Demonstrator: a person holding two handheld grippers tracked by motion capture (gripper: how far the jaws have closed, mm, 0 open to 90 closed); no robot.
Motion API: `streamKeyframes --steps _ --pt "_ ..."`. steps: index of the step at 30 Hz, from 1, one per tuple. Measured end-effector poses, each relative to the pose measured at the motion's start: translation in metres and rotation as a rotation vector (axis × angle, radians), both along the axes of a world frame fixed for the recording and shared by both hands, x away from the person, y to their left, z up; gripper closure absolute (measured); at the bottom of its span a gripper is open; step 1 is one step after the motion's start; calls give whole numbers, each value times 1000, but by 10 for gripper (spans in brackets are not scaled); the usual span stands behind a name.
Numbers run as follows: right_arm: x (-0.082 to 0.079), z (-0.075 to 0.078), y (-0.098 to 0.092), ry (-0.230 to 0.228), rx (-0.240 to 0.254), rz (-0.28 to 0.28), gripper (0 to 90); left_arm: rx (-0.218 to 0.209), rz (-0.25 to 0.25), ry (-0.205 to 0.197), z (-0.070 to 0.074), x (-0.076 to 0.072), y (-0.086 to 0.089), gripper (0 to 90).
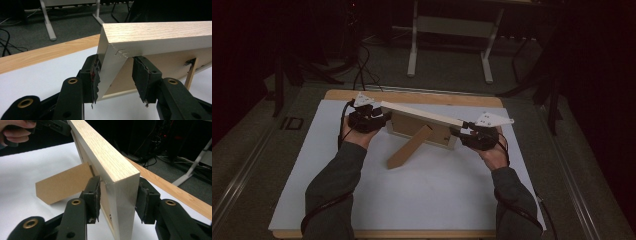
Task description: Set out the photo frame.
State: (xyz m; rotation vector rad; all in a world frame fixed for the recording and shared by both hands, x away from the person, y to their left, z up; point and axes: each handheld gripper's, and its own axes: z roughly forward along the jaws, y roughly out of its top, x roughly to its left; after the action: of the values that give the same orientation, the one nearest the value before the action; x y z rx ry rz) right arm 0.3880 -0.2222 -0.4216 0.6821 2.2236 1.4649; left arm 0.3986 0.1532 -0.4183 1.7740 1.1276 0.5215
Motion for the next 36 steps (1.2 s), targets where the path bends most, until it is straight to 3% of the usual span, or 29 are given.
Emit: streamKeyframes --steps 18,36 --pt "-14 0 5 -4 -6 42 624 -28 30 13 -4 3 1 566" --pt "-25 -2 14 -31 6 20 686 -29 18 16 -4 -3 4 546"
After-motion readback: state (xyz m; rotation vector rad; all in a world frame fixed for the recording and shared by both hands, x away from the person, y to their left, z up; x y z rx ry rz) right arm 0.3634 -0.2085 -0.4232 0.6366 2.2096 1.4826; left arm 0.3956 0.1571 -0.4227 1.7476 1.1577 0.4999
